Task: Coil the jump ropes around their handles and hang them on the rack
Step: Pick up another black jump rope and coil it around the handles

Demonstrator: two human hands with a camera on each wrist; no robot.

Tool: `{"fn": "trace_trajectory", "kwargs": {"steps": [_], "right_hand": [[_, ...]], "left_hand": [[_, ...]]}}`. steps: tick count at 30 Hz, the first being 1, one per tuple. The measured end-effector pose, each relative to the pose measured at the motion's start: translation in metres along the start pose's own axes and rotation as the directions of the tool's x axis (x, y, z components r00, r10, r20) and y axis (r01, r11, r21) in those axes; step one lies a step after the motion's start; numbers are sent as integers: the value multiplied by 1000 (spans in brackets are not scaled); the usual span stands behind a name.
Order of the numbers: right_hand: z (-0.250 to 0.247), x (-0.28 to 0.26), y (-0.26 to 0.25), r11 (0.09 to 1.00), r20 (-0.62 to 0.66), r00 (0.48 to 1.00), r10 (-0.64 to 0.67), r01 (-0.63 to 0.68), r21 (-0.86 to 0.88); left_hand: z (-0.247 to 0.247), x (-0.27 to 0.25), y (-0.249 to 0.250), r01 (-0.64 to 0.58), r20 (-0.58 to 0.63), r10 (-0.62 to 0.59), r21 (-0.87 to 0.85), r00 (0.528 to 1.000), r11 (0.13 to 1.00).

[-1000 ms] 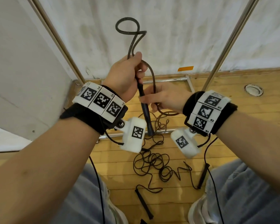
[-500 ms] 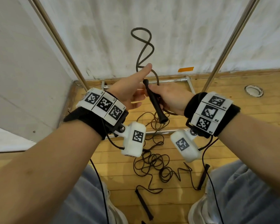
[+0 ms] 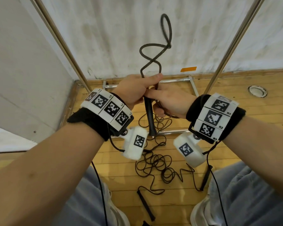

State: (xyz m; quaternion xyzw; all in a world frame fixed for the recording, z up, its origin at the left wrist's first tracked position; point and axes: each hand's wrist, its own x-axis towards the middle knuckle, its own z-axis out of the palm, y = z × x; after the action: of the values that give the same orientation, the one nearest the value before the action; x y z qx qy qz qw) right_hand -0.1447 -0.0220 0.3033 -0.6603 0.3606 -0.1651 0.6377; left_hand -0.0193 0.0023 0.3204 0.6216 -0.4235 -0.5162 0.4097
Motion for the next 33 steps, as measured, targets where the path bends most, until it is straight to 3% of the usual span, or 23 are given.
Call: {"fn": "trace_trajectory", "kwargs": {"steps": [2, 4, 7, 9, 11, 13, 16, 20, 25, 26, 27, 29, 31, 33], "right_hand": [[-1, -1, 0, 995, 1, 1000, -14, 14, -103], [-3, -4, 3, 940, 18, 1000, -14, 20, -340], [1, -7, 10, 856, 44, 999, -1, 24, -516], [2, -6, 11, 865, -15, 999, -35, 23, -501], [0, -3, 8, 902, -54, 996, -71, 40, -430], [-2, -1, 5, 924, -28, 995, -95, 77, -375], [-6, 2, 8, 893, 16, 993, -118, 113, -435], [-20, 7, 24, 830, -40, 993, -115, 74, -553], [-33, 11, 42, 649, -76, 985, 157, -161, -743], [-36, 12, 42, 659, -90, 978, 186, -192, -728], [-39, 13, 40, 725, -103, 976, 191, -211, -656], [-42, 14, 27, 922, -153, 973, 174, -216, -321], [-45, 13, 10, 990, -255, 957, 141, -140, 24], [-48, 12, -3, 978, -331, 935, 126, -62, 198]], "left_hand": [[-4, 5, 0, -35, -104, 41, 59, 994, 998], [-13, 11, 3, -51, -219, 67, 78, 973, 996], [-27, 16, 7, -50, -324, 34, -40, 945, 998], [-26, 14, 5, 32, -191, -62, -154, 980, 988], [-16, 10, 0, 155, 23, -153, -120, 988, 981], [-5, 5, -2, 154, 113, -145, -76, 983, 985], [-8, 7, 3, 43, -56, -48, -90, 997, 995], [-30, 13, 9, -113, -339, 65, -123, 938, 986], [-50, 21, 11, -242, -519, 85, -242, 850, 940], [-53, 22, 11, -270, -543, 85, -272, 836, 924], [-54, 22, 10, -287, -556, 83, -291, 827, 913], [-52, 23, 6, -265, -538, 57, -319, 841, 910], [-46, 22, 1, -166, -435, -3, -351, 901, 922], [-35, 20, -5, -45, -273, -42, -306, 961, 951]]}}
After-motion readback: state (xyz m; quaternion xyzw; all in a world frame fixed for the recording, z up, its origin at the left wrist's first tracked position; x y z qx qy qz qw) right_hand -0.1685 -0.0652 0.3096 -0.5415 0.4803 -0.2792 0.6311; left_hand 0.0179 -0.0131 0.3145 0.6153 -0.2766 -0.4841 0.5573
